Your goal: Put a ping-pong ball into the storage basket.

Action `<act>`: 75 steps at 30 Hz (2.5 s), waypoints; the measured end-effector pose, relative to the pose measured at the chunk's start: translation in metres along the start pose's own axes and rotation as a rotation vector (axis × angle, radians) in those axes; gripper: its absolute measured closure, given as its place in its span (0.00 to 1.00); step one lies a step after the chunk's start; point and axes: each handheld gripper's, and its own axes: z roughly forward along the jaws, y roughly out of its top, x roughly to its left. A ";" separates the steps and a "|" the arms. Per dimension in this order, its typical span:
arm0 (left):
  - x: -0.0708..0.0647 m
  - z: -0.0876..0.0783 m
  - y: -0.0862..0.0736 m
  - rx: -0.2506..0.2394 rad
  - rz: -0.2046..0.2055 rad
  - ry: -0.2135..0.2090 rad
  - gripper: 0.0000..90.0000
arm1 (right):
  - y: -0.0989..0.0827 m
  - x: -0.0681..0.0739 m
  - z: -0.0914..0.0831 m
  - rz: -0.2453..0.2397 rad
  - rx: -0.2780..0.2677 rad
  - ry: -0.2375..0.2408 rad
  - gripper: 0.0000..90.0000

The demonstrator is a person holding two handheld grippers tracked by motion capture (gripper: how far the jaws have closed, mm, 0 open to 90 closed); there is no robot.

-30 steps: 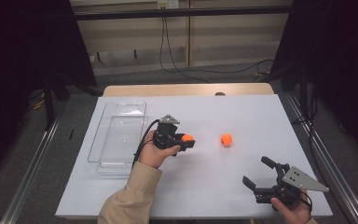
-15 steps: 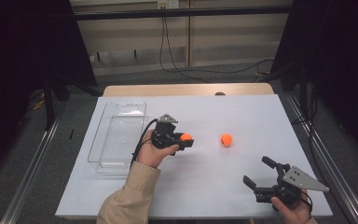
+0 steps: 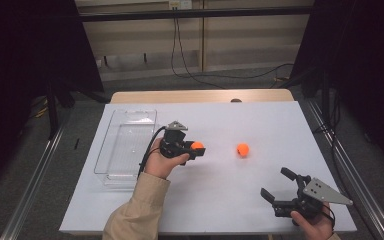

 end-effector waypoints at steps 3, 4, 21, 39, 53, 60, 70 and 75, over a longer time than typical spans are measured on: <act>0.001 -0.001 0.000 -0.003 -0.007 0.003 0.56 | 0.000 0.000 0.000 0.000 0.001 0.000 0.01; 0.001 -0.001 0.000 0.001 -0.007 0.001 0.56 | 0.000 0.000 0.000 0.000 0.001 0.000 0.01; 0.005 -0.008 0.001 0.006 -0.018 0.002 0.56 | 0.000 0.000 0.000 0.001 0.001 0.006 0.01; 0.009 -0.016 0.002 -0.012 -0.037 0.012 0.56 | 0.000 0.001 0.000 0.001 0.000 0.005 0.01; 0.013 -0.022 0.003 -0.015 -0.049 0.017 0.56 | 0.000 0.000 0.000 0.001 -0.001 0.006 0.01; 0.015 -0.025 0.002 -0.020 -0.055 0.021 0.56 | 0.000 0.000 0.000 0.000 -0.001 0.006 0.01; 0.017 -0.027 0.002 -0.021 -0.063 0.022 0.56 | 0.001 0.001 -0.001 0.001 -0.002 0.008 0.01; 0.018 -0.029 0.003 -0.019 -0.067 0.026 0.56 | 0.001 0.000 -0.001 0.001 -0.002 0.008 0.01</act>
